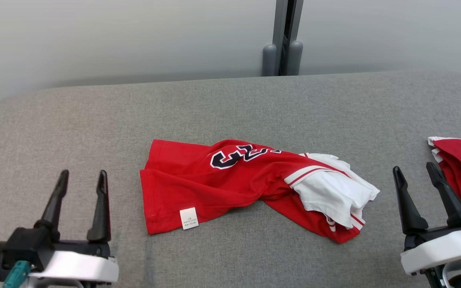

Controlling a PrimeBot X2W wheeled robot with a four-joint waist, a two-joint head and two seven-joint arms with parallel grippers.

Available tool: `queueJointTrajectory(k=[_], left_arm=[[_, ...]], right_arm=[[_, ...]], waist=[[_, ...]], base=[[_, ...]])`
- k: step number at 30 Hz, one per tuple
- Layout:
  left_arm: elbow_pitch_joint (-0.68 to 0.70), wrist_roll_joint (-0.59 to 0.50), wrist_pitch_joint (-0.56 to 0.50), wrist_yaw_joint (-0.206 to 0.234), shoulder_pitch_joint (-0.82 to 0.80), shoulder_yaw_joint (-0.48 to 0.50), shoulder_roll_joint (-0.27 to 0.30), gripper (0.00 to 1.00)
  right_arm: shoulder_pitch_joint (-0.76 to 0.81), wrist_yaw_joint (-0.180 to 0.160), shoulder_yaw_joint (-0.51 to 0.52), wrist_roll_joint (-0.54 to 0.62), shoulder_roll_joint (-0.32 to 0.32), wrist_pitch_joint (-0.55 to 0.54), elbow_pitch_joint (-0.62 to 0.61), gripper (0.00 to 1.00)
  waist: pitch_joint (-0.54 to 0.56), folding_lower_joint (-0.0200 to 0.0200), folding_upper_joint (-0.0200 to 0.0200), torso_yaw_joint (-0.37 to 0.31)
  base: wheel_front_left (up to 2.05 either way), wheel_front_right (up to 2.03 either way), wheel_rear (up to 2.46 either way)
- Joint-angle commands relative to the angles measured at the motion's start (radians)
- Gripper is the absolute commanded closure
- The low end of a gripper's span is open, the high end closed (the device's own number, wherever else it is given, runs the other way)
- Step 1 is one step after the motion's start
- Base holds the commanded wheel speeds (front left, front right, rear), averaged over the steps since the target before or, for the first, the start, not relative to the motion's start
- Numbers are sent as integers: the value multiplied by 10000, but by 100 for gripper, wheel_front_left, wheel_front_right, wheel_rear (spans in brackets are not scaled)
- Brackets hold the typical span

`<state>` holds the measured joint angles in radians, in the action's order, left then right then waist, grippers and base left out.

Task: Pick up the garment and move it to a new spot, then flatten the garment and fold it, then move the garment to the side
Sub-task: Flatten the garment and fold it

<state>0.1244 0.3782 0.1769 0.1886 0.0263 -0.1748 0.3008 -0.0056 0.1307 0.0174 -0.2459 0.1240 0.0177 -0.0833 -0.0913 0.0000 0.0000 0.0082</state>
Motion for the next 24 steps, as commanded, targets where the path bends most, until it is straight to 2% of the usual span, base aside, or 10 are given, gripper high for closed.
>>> queueJointTrajectory(k=[1,19,24], left_arm=[[65,-79,-86,6,105,-43,87,0],[146,-126,-460,-43,-226,-450,169,0],[-178,106,-778,-375,-562,-643,211,0]], right_arm=[[94,1,-6,24,-2,-62,-36,0],[104,1,143,26,-58,-152,-204,0],[-56,1,78,0,-49,-142,-208,0]], waist=[[46,0,0,18],[-100,0,0,78],[-349,0,0,51]], base=[[0,0,0],[0,0,0],[0,0,0]])
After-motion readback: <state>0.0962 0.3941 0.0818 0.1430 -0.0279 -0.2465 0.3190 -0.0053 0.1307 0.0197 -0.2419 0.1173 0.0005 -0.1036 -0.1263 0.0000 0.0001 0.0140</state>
